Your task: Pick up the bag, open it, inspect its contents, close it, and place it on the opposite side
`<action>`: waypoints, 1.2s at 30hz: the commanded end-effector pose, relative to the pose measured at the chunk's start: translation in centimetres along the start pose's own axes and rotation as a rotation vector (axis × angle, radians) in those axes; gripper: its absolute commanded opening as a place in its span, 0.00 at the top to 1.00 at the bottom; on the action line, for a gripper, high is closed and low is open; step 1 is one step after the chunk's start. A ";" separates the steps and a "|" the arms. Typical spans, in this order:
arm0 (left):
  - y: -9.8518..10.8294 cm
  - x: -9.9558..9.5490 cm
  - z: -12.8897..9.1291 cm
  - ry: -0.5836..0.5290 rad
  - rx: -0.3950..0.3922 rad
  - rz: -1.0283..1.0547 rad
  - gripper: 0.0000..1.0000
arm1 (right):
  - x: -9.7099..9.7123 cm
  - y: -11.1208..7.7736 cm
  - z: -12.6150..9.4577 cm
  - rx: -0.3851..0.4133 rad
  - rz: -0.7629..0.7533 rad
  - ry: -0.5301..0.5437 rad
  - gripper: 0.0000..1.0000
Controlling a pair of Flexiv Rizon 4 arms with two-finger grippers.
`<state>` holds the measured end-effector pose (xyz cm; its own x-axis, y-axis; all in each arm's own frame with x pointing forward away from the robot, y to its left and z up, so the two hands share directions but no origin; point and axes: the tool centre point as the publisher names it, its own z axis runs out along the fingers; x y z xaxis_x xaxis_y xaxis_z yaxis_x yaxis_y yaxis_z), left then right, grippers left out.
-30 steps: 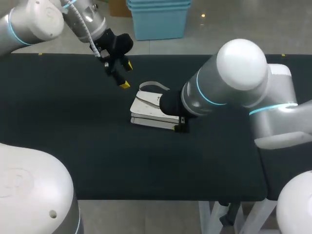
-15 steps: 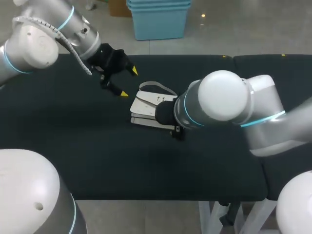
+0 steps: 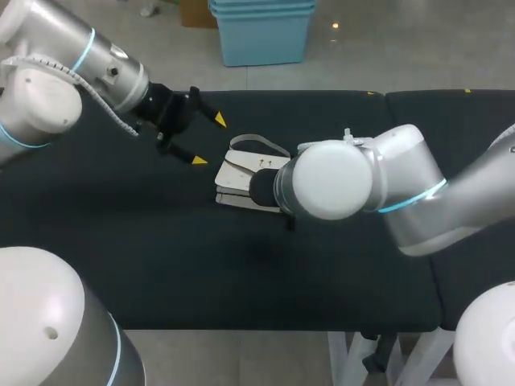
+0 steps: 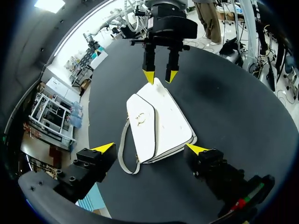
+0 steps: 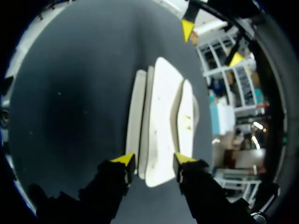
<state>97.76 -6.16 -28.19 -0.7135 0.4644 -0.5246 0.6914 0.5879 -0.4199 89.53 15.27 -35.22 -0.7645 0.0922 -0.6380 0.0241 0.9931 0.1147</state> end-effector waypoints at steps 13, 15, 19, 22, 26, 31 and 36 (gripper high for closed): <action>-0.6 0.3 0.7 0.000 0.091 0.143 0.00 | 0.0 -1.1 1.6 0.007 0.011 -0.033 0.61; -0.7 0.2 0.9 -0.005 0.092 0.146 0.00 | 0.0 -1.1 1.9 0.006 0.009 -0.033 0.62; -0.7 0.1 1.3 -0.001 0.101 0.157 0.00 | 0.1 -1.0 2.3 0.003 0.006 -0.031 0.63; -0.8 0.0 1.4 -0.001 0.107 0.161 0.00 | 0.1 -1.1 2.6 0.004 0.009 -0.028 0.68; -1.0 0.0 1.9 -0.001 0.100 0.172 0.00 | 0.1 -1.1 2.8 0.001 0.019 -0.038 0.84; -1.2 0.0 2.2 -0.040 0.102 0.188 0.00 | 0.1 -1.0 2.7 -0.008 0.021 -0.059 1.00; -1.3 0.0 2.5 -0.055 0.102 0.187 0.00 | 0.3 -1.0 2.6 -0.007 0.026 -0.077 1.00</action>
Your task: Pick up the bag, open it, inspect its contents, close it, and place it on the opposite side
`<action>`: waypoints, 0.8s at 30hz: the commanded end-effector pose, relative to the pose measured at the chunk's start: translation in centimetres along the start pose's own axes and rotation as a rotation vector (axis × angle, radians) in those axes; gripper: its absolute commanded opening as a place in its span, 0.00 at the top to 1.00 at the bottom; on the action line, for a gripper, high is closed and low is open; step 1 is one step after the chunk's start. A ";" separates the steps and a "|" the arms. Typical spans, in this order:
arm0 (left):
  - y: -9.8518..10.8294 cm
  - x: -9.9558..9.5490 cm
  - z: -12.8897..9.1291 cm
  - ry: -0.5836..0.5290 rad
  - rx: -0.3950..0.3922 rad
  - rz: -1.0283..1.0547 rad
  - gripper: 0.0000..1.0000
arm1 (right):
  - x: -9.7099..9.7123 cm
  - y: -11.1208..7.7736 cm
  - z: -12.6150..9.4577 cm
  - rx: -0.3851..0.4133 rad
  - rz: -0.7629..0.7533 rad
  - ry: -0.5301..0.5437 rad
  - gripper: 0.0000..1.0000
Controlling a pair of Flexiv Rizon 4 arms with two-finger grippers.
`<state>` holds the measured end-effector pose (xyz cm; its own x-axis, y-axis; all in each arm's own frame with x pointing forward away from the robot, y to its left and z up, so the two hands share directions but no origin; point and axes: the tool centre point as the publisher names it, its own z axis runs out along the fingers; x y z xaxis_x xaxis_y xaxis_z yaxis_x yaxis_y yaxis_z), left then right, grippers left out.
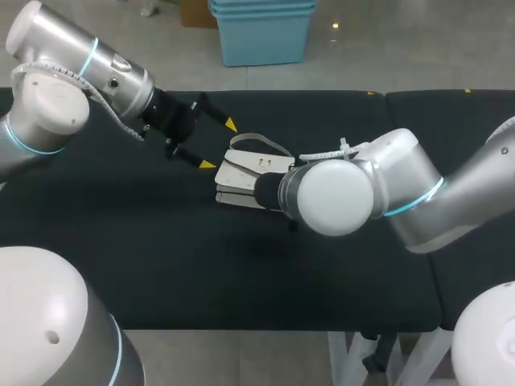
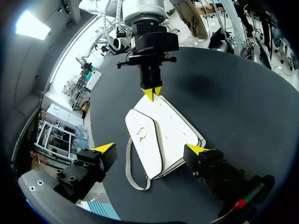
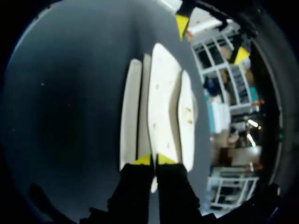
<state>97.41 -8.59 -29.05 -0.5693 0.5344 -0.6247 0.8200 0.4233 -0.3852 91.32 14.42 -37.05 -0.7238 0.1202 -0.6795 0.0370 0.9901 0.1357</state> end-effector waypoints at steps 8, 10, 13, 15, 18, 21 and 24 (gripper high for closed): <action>-0.1 0.5 0.3 -0.020 -0.002 0.002 0.00 | 0.6 0.0 0.1 0.000 0.003 -0.017 1.00; 0.0 0.6 1.4 -0.006 -0.014 0.034 0.00 | 0.6 0.0 0.1 0.000 0.003 -0.017 1.00; 0.1 0.4 2.4 -0.004 0.016 0.044 0.00 | 0.6 0.0 0.1 0.000 0.003 -0.017 1.00; 0.1 0.3 2.7 -0.012 0.038 0.046 0.00 | 0.6 0.0 0.1 0.000 0.003 -0.017 1.00; 0.1 0.3 3.3 -0.016 0.067 0.050 0.16 | 0.6 0.0 0.1 0.000 0.003 -0.017 1.00; 0.0 0.5 4.0 0.002 0.086 0.071 0.25 | 0.6 0.0 0.1 0.000 0.003 -0.017 1.00; 0.2 0.5 5.0 0.020 0.081 0.087 0.25 | 0.6 0.0 0.1 0.000 0.003 -0.017 1.00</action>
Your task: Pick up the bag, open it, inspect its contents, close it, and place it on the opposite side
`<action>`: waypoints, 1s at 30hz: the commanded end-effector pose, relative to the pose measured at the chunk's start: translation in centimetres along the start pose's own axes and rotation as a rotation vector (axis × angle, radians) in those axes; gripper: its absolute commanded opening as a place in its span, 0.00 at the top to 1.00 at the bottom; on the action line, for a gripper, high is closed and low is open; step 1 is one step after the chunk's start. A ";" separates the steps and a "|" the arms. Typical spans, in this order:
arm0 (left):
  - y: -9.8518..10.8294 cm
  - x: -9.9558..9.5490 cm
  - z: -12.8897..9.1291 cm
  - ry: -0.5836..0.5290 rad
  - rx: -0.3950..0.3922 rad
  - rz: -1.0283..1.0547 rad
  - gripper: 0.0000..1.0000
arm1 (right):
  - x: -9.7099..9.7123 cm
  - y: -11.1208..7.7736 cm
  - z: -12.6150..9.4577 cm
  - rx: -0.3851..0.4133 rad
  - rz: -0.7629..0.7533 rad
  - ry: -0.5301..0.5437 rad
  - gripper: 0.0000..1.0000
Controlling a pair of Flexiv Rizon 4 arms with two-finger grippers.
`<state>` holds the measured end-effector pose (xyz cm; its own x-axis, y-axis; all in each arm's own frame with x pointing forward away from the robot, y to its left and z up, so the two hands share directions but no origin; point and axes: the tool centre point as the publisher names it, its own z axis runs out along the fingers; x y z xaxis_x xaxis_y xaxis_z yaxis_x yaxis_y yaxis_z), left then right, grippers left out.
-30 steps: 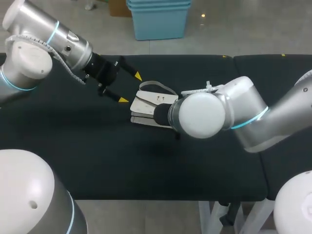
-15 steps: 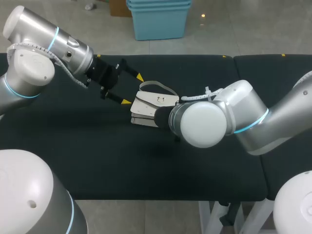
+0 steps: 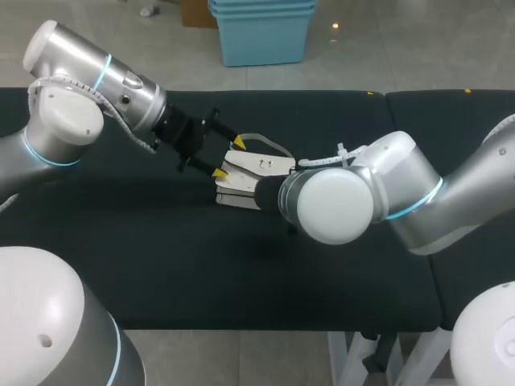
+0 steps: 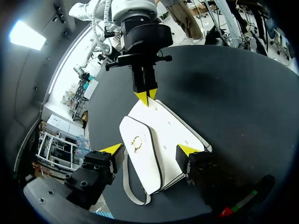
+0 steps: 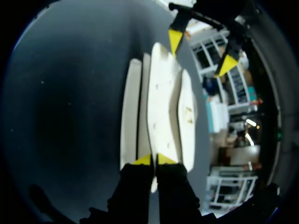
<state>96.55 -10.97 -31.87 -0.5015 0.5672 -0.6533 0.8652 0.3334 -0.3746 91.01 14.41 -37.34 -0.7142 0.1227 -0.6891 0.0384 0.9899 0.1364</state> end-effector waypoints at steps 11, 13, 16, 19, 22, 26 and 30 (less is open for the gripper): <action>2.0 -0.5 4.1 0.055 0.016 -0.002 0.34 | 0.2 0.0 0.1 0.000 0.001 -0.003 1.00; 2.2 -0.5 4.5 0.055 0.015 -0.005 0.35 | 0.2 0.0 0.1 0.000 0.001 -0.003 1.00; 2.6 -0.5 5.1 0.044 0.006 -0.010 0.49 | 0.2 0.0 0.1 0.000 0.001 -0.003 1.00; 3.0 -0.8 5.4 0.024 -0.021 -0.012 0.58 | 0.2 0.0 0.1 0.000 0.001 -0.003 1.00; 3.2 -1.0 5.7 0.017 -0.052 -0.016 0.76 | 0.2 0.0 0.1 0.000 0.001 -0.003 1.00; 3.5 -1.4 5.6 0.011 -0.062 -0.036 1.00 | 0.2 0.0 0.1 0.000 0.001 -0.003 1.00; 3.6 -1.9 5.2 0.002 -0.057 -0.081 1.00 | 0.2 0.0 0.1 0.000 0.001 -0.003 1.00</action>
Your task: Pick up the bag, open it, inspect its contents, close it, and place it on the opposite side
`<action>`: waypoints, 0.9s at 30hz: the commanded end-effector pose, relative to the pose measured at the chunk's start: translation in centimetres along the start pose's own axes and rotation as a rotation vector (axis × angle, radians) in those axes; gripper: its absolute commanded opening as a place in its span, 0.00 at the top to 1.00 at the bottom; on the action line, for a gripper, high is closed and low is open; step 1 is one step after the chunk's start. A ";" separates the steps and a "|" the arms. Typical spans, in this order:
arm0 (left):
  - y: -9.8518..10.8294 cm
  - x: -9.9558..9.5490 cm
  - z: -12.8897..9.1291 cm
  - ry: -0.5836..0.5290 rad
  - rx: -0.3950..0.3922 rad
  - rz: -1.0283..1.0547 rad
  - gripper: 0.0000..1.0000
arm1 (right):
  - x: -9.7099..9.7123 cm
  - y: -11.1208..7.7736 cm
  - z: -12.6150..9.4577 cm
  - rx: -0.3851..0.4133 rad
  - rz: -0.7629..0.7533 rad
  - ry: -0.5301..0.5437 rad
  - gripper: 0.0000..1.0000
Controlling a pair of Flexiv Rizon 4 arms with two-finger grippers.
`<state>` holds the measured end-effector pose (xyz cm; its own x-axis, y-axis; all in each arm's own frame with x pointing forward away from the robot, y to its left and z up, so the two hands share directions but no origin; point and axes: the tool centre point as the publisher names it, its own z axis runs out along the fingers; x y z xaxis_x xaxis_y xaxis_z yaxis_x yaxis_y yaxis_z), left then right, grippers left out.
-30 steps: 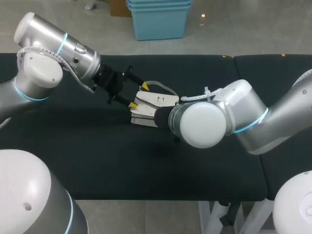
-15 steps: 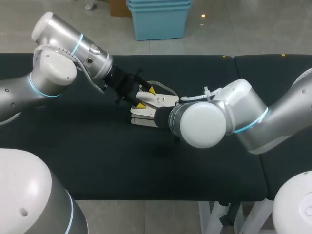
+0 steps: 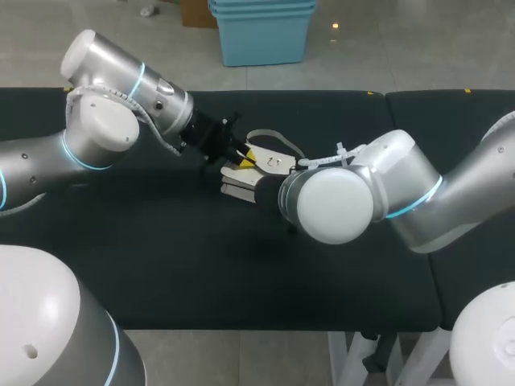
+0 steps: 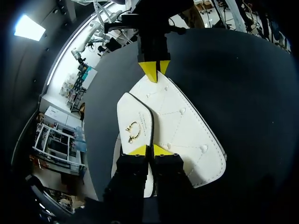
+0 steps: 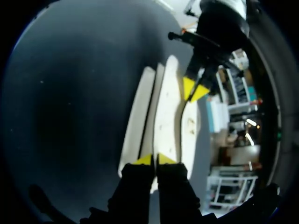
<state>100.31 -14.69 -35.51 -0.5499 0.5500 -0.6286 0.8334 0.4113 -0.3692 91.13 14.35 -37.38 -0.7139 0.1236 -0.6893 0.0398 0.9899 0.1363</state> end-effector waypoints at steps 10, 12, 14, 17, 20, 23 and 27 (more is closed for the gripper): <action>1.0 -3.3 -2.2 0.014 0.056 -0.255 1.00 | 0.2 0.1 0.0 -0.001 0.000 -0.003 1.00; 1.3 -3.8 -2.5 0.020 0.069 -0.301 1.00 | 0.2 0.1 0.0 -0.001 0.000 -0.003 1.00; 1.6 -4.2 -2.8 0.028 0.070 -0.348 1.00 | 0.2 0.1 0.0 -0.001 0.000 -0.003 1.00; 1.9 -4.6 -3.0 0.036 0.063 -0.394 1.00 | 0.2 0.1 0.0 -0.001 0.000 -0.003 1.00; 2.1 -4.6 -3.1 0.041 0.060 -0.407 1.00 | 0.2 0.1 0.0 -0.001 0.000 -0.003 1.00; 2.0 -4.1 -2.8 0.058 0.068 -0.400 1.00 | 0.2 0.1 0.0 -0.001 0.000 -0.003 1.00; 1.6 -3.2 -2.3 0.068 0.041 -0.352 0.73 | 0.2 0.1 0.0 -0.001 0.000 -0.003 1.00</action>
<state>103.40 -13.94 -32.22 -0.8108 0.4267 -0.4006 0.5843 0.5514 -0.5954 91.06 14.51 -37.39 -0.7147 0.1232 -0.6885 0.0391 0.9899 0.1365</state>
